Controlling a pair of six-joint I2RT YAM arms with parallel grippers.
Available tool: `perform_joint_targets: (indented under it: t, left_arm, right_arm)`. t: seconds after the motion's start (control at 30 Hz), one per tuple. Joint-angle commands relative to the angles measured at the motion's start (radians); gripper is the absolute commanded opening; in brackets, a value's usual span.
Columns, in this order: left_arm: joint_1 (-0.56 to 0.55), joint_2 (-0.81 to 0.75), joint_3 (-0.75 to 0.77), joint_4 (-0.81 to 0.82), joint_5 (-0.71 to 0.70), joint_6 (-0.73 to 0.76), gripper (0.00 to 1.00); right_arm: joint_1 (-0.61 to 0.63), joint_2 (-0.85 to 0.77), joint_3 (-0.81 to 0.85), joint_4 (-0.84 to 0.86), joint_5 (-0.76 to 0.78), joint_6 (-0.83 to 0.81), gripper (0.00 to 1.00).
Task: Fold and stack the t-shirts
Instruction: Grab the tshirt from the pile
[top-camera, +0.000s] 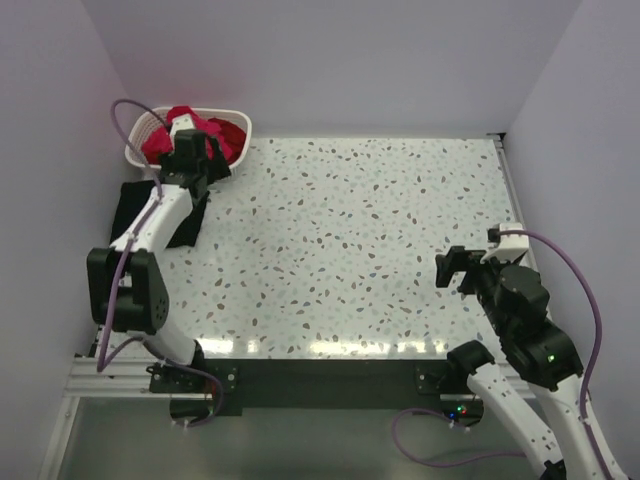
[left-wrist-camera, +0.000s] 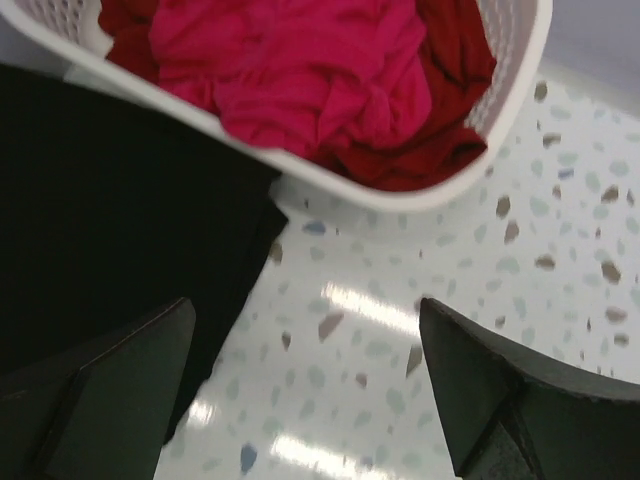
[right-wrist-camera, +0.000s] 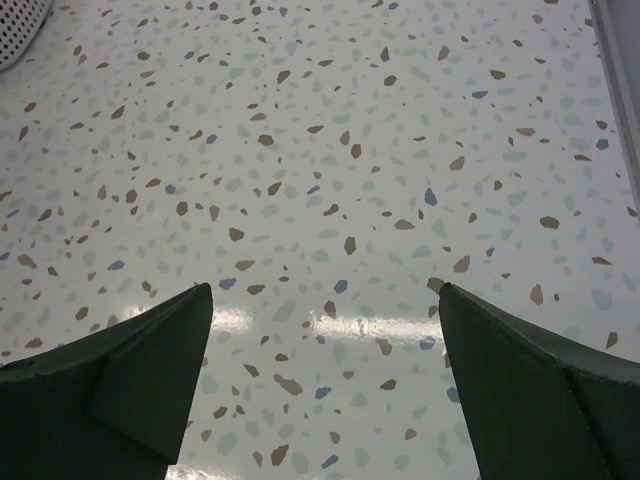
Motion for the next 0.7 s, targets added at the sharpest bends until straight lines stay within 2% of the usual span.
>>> perform_joint_targets:
  t: [0.0,0.2,0.33,0.5,0.6,0.63,0.67]
  left_arm:
    - [0.059,0.146,0.186,0.123,-0.053,-0.050,0.99]
    - [0.129,0.538,0.593,0.063,-0.035,-0.067,0.97]
    - [0.152,0.669,0.718,0.078,0.010,-0.070,0.89]
    - [0.162,0.764,0.775,0.124,0.086,-0.062,0.77]
    - [0.166,0.762,0.752,0.175,0.160,-0.059,0.56]
    - [0.166,0.750,0.737,0.196,0.175,-0.055,0.40]
    - [0.166,0.736,0.717,0.248,0.191,-0.041,0.31]
  right_arm:
    - [0.003,-0.007,0.000,0.034,-0.026,0.005,0.99]
    - [0.001,0.025,-0.003,0.040,-0.049,0.002,0.99]
    - [0.003,0.053,-0.004,0.041,-0.055,-0.001,0.99]
    - [0.003,0.099,0.003,0.034,-0.063,0.000,0.99]
    - [0.003,0.102,0.002,0.035,-0.064,0.000,0.99]
    - [0.003,0.102,0.002,0.035,-0.063,0.000,0.99]
    - [0.003,0.099,0.002,0.035,-0.061,0.002,0.99]
